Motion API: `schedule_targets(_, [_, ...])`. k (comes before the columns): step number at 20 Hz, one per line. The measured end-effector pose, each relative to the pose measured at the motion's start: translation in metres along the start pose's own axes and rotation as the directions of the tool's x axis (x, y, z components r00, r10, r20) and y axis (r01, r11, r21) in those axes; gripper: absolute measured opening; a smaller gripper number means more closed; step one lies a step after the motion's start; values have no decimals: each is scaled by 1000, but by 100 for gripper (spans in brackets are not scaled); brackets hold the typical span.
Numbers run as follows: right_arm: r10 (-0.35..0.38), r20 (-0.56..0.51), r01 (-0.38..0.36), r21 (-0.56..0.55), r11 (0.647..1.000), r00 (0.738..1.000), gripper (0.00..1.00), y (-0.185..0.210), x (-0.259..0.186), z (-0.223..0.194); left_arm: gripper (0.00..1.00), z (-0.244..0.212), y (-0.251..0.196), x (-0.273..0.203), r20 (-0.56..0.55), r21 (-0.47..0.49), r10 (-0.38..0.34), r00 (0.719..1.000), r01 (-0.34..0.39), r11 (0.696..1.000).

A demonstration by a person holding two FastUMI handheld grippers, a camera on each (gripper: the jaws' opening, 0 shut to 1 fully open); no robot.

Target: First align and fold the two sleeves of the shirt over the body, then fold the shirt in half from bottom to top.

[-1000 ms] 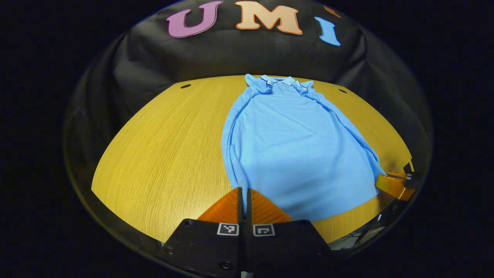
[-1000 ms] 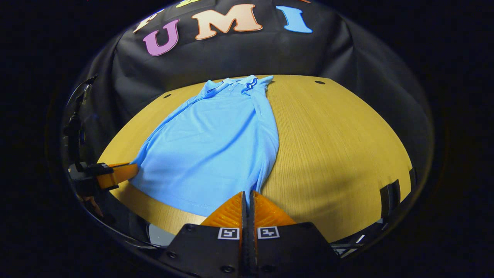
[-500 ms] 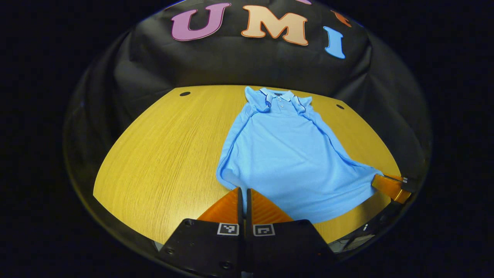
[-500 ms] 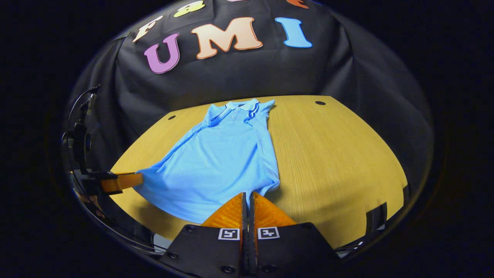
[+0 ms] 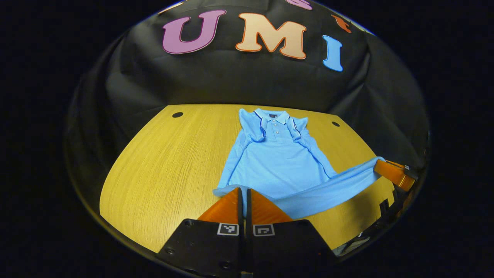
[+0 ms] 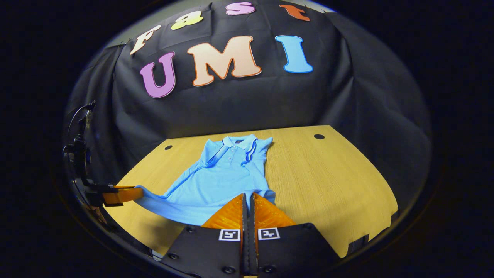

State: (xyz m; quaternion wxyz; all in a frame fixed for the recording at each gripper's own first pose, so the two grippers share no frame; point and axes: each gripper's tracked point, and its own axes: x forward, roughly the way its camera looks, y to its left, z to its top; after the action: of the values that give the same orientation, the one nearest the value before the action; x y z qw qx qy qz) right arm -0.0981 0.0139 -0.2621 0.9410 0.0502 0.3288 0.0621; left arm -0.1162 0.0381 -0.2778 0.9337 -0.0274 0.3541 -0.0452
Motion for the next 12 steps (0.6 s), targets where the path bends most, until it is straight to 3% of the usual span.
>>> schedule_targets(6, [-18, 41, 17, 10, 1000, 999, 2, 2, 37, 39, 0, 62, 6, 32, 55, -48, -34, 998, 37, 998])
schedule_targets(12, [-34, 110, 33, 4, 999, 993, 2, 6, 87, 89, 0, 118, 21, 79, 81, -26, -38, 996, 41, 999])
